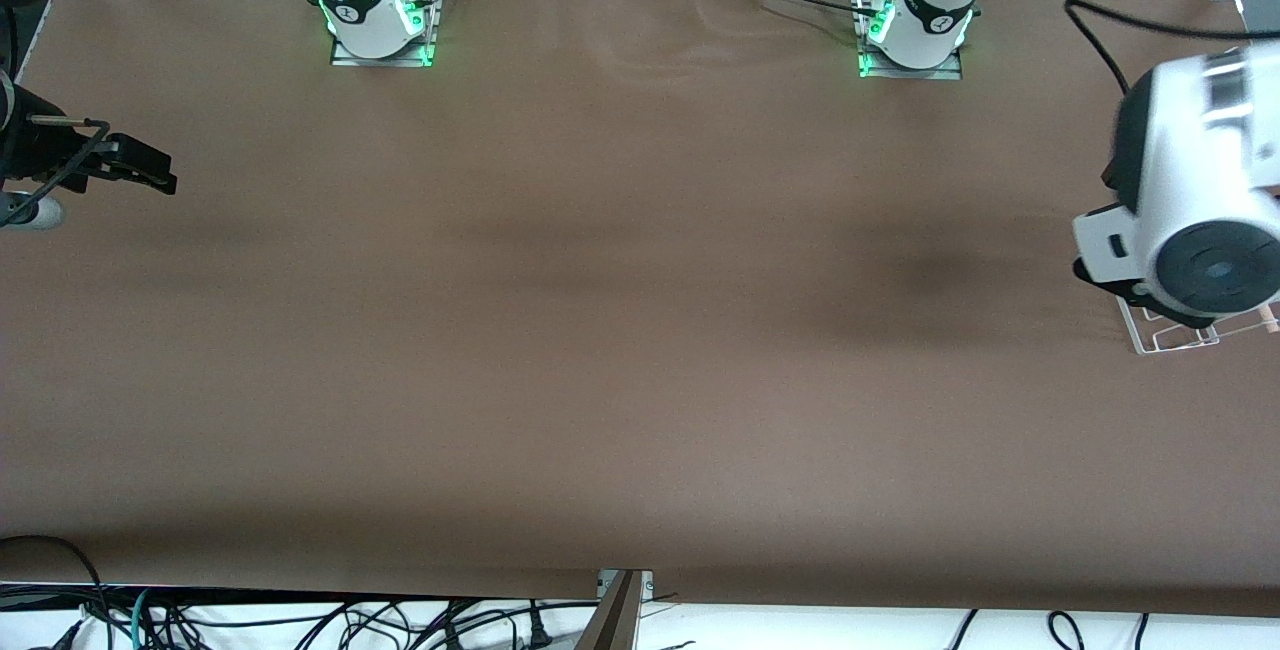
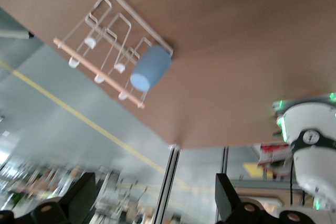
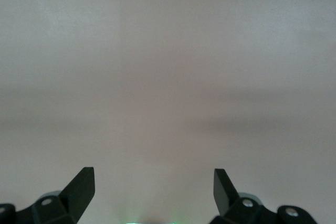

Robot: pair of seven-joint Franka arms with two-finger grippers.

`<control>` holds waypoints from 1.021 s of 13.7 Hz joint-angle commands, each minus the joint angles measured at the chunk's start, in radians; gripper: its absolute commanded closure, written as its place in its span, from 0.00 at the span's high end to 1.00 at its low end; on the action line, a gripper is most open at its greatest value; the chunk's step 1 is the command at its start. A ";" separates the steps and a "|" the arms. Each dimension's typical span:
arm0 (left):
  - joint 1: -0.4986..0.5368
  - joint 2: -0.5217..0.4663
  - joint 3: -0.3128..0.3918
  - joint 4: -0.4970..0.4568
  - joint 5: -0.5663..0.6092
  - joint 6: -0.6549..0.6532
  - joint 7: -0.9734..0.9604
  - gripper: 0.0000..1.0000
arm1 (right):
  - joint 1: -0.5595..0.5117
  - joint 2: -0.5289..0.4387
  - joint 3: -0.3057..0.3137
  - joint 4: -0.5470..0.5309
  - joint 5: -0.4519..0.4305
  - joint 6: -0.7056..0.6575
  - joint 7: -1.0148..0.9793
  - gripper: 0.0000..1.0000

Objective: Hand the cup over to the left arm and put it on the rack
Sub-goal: 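Open the left gripper and release the cup on the rack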

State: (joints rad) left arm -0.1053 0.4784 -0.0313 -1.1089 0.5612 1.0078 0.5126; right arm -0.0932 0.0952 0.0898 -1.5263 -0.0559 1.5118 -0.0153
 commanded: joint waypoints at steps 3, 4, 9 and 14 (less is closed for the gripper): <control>0.139 -0.289 -0.004 -0.322 -0.193 0.278 -0.029 1.00 | -0.007 0.011 0.005 0.029 -0.005 -0.022 -0.009 1.00; 0.148 -0.350 -0.004 -0.386 -0.228 0.341 -0.040 1.00 | -0.007 0.011 0.005 0.029 -0.005 -0.022 -0.009 1.00; 0.199 -0.529 -0.002 -0.587 -0.486 0.584 -0.271 1.00 | -0.007 0.011 0.005 0.029 -0.005 -0.022 -0.009 1.00; 0.165 -0.607 -0.005 -0.700 -0.587 0.692 -0.534 1.00 | -0.008 0.011 0.005 0.029 -0.005 -0.021 -0.011 1.00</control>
State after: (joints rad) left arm 0.0693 -0.0874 -0.0358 -1.7591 -0.0038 1.6665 0.0312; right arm -0.0933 0.0959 0.0897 -1.5245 -0.0559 1.5114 -0.0153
